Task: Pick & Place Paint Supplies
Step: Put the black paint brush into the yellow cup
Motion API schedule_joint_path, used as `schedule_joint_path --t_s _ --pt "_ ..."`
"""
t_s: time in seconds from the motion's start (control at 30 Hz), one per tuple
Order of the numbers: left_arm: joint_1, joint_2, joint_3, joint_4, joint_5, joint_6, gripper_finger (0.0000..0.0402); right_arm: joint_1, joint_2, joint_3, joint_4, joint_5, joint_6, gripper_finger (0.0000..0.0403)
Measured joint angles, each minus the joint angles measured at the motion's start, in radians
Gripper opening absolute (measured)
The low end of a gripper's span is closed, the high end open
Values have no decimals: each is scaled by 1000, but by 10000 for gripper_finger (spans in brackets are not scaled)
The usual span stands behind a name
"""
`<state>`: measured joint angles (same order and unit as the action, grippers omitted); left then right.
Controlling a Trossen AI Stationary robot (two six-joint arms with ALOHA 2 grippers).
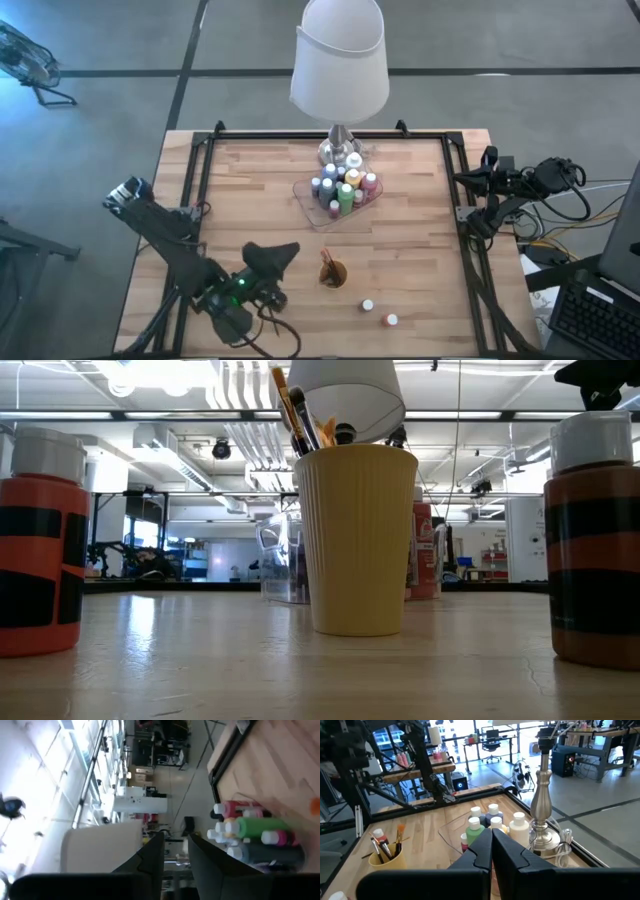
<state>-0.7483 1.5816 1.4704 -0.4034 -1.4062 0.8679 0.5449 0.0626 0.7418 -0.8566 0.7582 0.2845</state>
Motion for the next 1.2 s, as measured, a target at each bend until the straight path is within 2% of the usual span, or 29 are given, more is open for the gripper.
schedule_joint_path --t_s 0.1,0.23,0.37,0.47,0.63,0.7,0.9,1.2 --pt "0 -35 0 -3 54 -74 92 0 0 0 0 0 0 8" --pt "15 -98 0 -27 208 -166 92 0 0 0 0 0 0 8" --pt "41 -175 -1 -99 314 -311 92 0 0 0 0 0 0 8" --pt "70 -239 -1 -224 403 -490 92 0 0 0 0 0 0 8" --pt "152 -317 -1 -511 628 -907 92 0 0 0 0 0 0 8" --pt "183 -326 -2 -634 698 -1021 92 0 0 0 0 0 0 8" --pt "203 -317 -55 -855 769 -1139 92 0 0 0 0 0 0 8" --pt "202 -312 -263 -884 935 -1147 92 0 0 0 0 0 0 8"
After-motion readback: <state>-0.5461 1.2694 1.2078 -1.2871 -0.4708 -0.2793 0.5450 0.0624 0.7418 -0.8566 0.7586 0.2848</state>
